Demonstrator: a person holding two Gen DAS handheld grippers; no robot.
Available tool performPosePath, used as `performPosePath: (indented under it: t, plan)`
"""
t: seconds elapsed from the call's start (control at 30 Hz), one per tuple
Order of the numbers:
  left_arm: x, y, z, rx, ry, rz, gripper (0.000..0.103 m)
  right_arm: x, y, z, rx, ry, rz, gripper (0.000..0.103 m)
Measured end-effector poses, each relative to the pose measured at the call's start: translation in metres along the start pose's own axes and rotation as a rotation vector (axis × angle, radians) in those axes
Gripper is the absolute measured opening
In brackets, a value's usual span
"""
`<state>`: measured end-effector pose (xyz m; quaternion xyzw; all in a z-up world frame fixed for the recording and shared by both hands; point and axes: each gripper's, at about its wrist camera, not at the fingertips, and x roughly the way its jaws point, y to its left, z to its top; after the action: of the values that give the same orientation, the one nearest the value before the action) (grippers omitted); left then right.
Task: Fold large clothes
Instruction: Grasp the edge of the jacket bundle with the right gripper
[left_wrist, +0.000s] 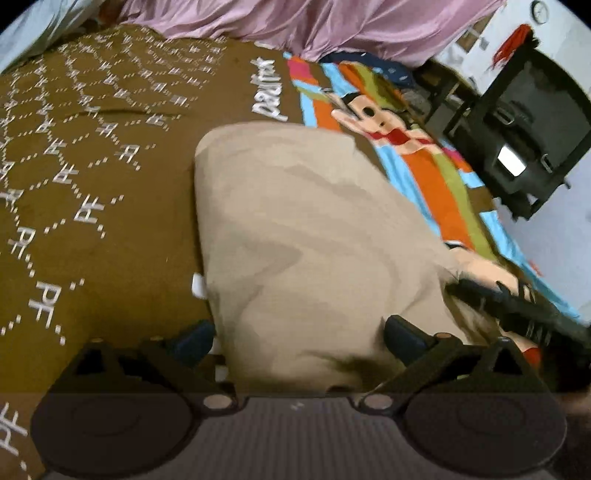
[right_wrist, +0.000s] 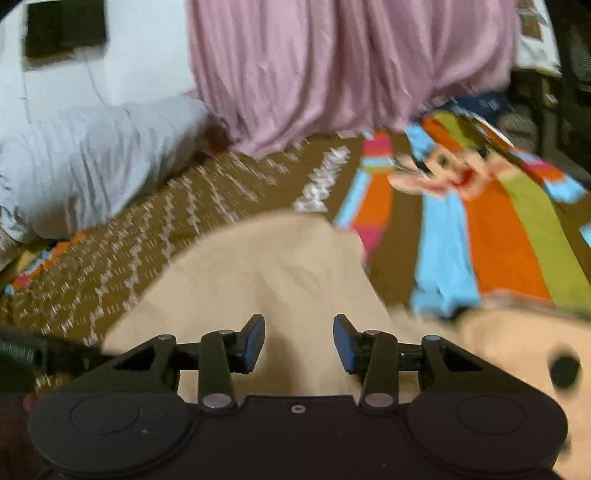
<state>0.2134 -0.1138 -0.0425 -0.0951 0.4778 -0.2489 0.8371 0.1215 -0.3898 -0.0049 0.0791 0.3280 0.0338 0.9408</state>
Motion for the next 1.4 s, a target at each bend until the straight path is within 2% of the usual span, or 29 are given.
performPosePath:
  t: [0.07, 0.13, 0.2, 0.23, 0.27, 0.37, 0.5, 0.6, 0.67, 0.7, 0.73, 0.9, 0.97, 1.03, 1.1, 1.17, 1.27, 1.4]
  plan:
    - [0.002, -0.002, -0.003, 0.004, 0.012, 0.017, 0.102, 0.006, -0.004, -0.016, 0.041, 0.069, -0.018, 0.042]
    - [0.001, -0.003, -0.005, 0.005, 0.008, 0.029, 0.102, 0.008, -0.007, -0.027, 0.057, 0.066, -0.020, 0.042]
    - [-0.001, -0.003, -0.008, 0.001, 0.012, 0.031, 0.102, 0.002, -0.004, -0.023, 0.047, 0.049, -0.014, 0.042]
    - [-0.001, -0.002, -0.009, -0.002, 0.015, 0.031, 0.103, -0.004, -0.005, -0.022, 0.058, 0.018, -0.003, 0.046]
    - [-0.001, -0.001, -0.010, -0.004, 0.017, 0.031, 0.103, -0.010, -0.010, -0.022, 0.081, -0.016, 0.003, 0.056]
    - [-0.002, -0.001, -0.012, -0.009, 0.020, 0.035, 0.103, -0.023, -0.030, -0.019, 0.183, -0.081, -0.001, 0.075]
    - [-0.003, -0.002, -0.011, -0.004, 0.020, 0.043, 0.103, -0.024, -0.066, -0.019, 0.329, -0.072, -0.117, 0.076]
    - [-0.003, -0.003, -0.011, -0.004, 0.022, 0.044, 0.103, -0.017, -0.088, -0.025, 0.434, -0.040, -0.098, 0.061]
    - [-0.003, -0.003, -0.012, -0.002, 0.020, 0.047, 0.103, -0.011, -0.096, -0.026, 0.474, -0.041, -0.072, 0.034]
    - [-0.003, -0.003, -0.012, 0.000, 0.019, 0.050, 0.103, -0.009, -0.096, -0.025, 0.465, -0.042, -0.076, 0.028]
    - [-0.003, -0.004, -0.012, 0.003, 0.018, 0.054, 0.103, -0.007, -0.093, -0.022, 0.436, -0.051, -0.075, 0.017]
    - [-0.004, -0.004, -0.012, 0.008, 0.020, 0.058, 0.103, -0.010, -0.051, -0.013, 0.145, -0.121, -0.039, 0.011]
    - [-0.004, -0.003, -0.012, 0.005, 0.020, 0.056, 0.103, -0.009, -0.045, -0.013, 0.102, -0.125, -0.026, 0.011]
    - [-0.004, -0.004, -0.012, 0.004, 0.021, 0.057, 0.103, -0.006, -0.045, -0.013, 0.095, -0.105, -0.052, 0.011]
    - [-0.004, -0.004, -0.012, 0.001, 0.022, 0.055, 0.103, -0.002, -0.053, -0.013, 0.146, -0.077, -0.073, 0.012]
    - [-0.004, -0.002, -0.012, -0.009, 0.023, 0.046, 0.103, 0.000, -0.068, -0.014, 0.262, -0.046, -0.064, 0.025]
    - [-0.006, 0.003, -0.012, -0.032, 0.015, 0.012, 0.103, 0.003, -0.093, -0.021, 0.460, 0.000, -0.009, 0.043]
    - [-0.008, 0.012, -0.007, -0.067, 0.018, -0.048, 0.102, 0.010, -0.111, -0.027, 0.620, 0.025, 0.092, 0.054]
